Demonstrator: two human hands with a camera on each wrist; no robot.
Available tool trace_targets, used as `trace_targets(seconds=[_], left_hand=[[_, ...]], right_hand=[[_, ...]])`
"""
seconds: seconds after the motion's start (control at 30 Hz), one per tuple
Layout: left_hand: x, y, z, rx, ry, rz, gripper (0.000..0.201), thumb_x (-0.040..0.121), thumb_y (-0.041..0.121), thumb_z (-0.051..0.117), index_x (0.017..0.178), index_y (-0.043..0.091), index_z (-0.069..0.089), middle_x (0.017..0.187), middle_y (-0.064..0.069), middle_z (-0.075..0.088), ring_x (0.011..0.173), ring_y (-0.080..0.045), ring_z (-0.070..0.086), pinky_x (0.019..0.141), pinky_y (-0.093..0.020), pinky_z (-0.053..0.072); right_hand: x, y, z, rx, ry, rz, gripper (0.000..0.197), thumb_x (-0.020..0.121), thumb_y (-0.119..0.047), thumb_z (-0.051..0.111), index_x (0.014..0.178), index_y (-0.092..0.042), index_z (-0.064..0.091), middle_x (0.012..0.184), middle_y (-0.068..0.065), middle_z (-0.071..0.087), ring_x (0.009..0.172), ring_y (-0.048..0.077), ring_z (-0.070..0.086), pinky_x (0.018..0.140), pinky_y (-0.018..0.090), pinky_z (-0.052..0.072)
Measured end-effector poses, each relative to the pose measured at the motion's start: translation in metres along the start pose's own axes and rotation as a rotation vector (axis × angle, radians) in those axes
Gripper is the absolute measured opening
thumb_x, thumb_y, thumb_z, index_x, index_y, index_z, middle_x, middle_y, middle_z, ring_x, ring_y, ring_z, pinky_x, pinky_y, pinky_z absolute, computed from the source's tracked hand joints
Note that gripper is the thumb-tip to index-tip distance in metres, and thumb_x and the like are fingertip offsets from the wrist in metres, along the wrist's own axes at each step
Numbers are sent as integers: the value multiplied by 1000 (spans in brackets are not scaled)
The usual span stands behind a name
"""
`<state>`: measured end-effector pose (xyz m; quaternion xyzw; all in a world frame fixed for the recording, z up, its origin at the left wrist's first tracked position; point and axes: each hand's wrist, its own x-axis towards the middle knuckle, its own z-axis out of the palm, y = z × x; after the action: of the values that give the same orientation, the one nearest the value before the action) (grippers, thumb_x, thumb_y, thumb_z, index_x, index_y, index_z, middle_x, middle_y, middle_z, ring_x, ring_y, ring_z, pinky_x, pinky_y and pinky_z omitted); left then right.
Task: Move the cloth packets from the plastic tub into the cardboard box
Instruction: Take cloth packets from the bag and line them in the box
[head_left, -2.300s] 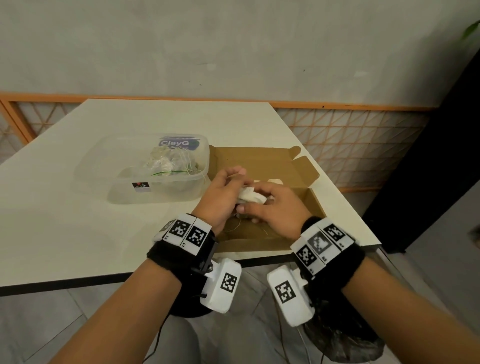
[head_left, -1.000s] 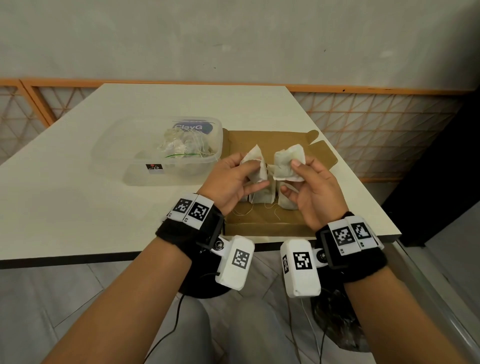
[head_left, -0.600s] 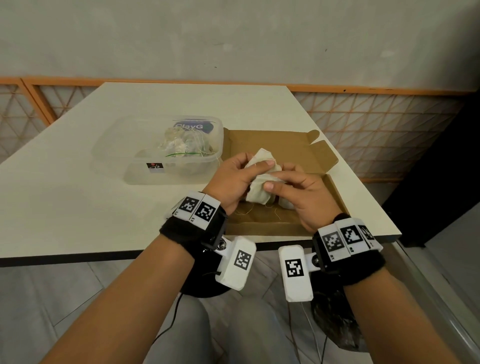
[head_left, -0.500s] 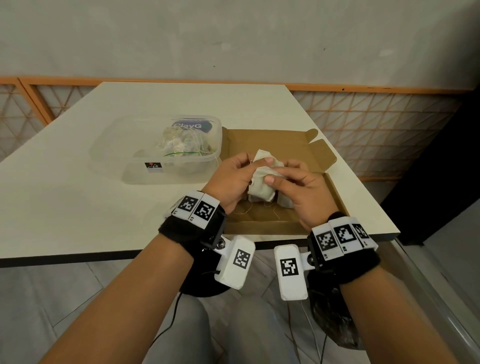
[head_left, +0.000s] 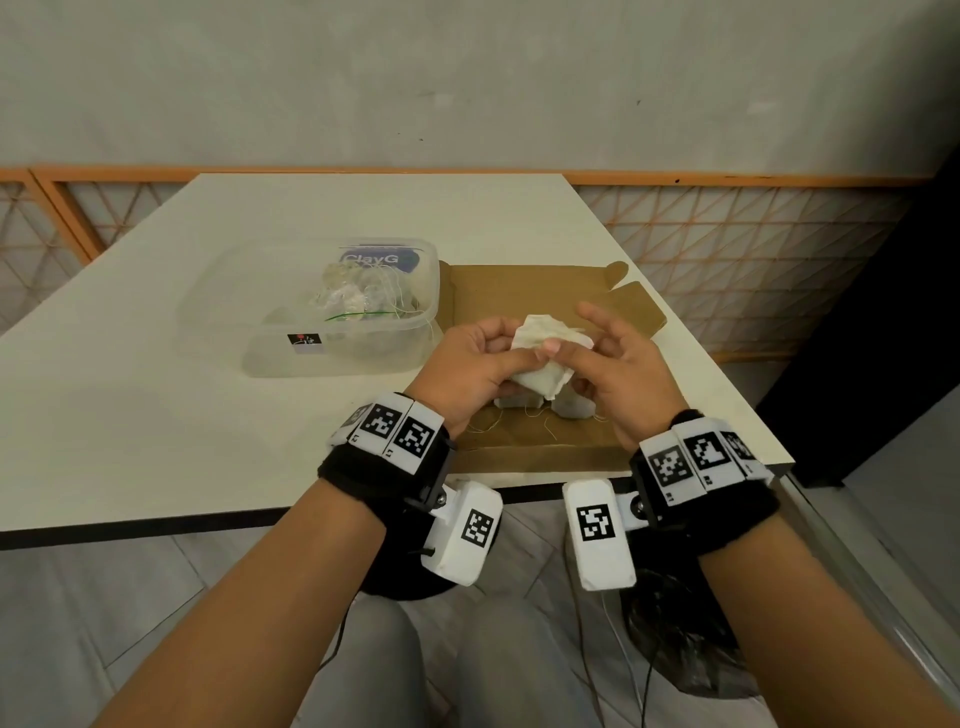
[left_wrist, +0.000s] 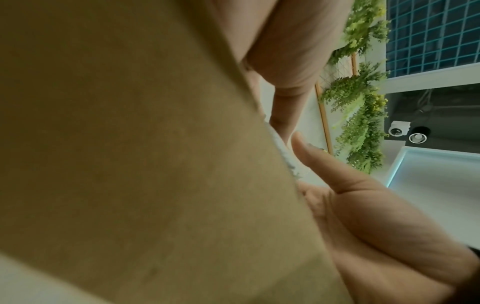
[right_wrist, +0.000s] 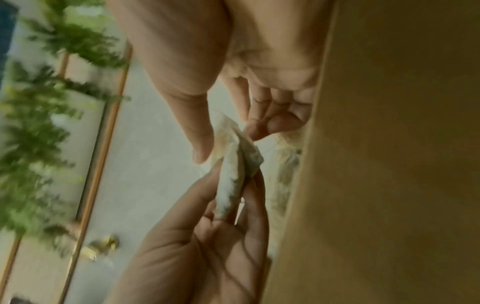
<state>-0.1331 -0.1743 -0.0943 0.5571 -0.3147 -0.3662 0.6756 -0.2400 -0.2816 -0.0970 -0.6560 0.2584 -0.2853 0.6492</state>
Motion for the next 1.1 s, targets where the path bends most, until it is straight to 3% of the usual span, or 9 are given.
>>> trace_targets(seconds=[0.07,0.17,0.3,0.47,0.67,0.77,0.9,1.03,1.1], left_hand=[[0,1,1,5,17,2,13,86,-1,63,95,8,62,74,1,73,68,-9,70,61,-25,57],[-3,5,0,-24,84,25,8,88,2,61,88,10,63,79,-2,71,69,-9,69,62,-23,58],[-8,15,-14,-100,320,153,14,88,2,61,82,16,61,80,1,72,74,-10,68,68,-20,54],[-12,10,-26,-105,524,170,29,81,-13,59,90,15,59,90,0,65,80,-7,61,64,-13,45],[-15,-12,-19,-84,556,66,47,80,-22,46,115,9,51,117,-4,58,117,-17,54,95,-26,46],[-14,-17,-21,-123,551,36,49,82,-22,43,122,5,51,122,-7,58,111,-17,56,85,-23,50],[-14,-18,-26,-140,534,19,49,83,-22,41,122,6,52,125,-8,58,120,-22,54,92,-30,49],[-13,-19,-24,-153,532,28,48,83,-22,40,118,8,52,125,-9,58,115,-20,55,84,-23,49],[-13,-18,-24,-160,523,32,47,84,-22,39,118,7,52,124,-9,58,114,-19,55,81,-21,49]], right_hand=[[1,-11,-4,-208,-57,-38,34,77,-20,73,110,-15,64,91,-1,67,80,7,60,72,21,45],[5,-33,-10,-376,-67,-96,14,79,-16,71,91,-10,69,80,-3,65,72,5,56,69,13,46],[20,-67,-23,-529,-62,-103,7,76,-19,74,79,-19,68,77,-2,64,68,7,54,63,21,42],[32,-89,-25,-715,-223,-9,9,77,-19,73,83,-23,68,83,-5,66,75,7,58,62,20,43],[34,-94,-20,-877,-331,-12,14,79,-18,71,93,-16,68,81,-8,62,71,3,54,61,18,41],[40,-95,-34,-1052,-285,-52,16,78,-22,72,92,-15,70,83,-4,64,75,7,54,70,21,38],[46,-77,-56,-1333,-288,108,19,75,-26,74,91,-16,70,88,-2,63,93,16,53,81,27,35],[50,-70,-72,-1358,-318,179,26,74,-26,75,98,-15,71,89,-4,62,93,15,53,87,29,38],[49,-76,-74,-1292,-317,167,19,74,-27,75,92,-21,72,93,-4,65,94,14,55,92,30,38]])
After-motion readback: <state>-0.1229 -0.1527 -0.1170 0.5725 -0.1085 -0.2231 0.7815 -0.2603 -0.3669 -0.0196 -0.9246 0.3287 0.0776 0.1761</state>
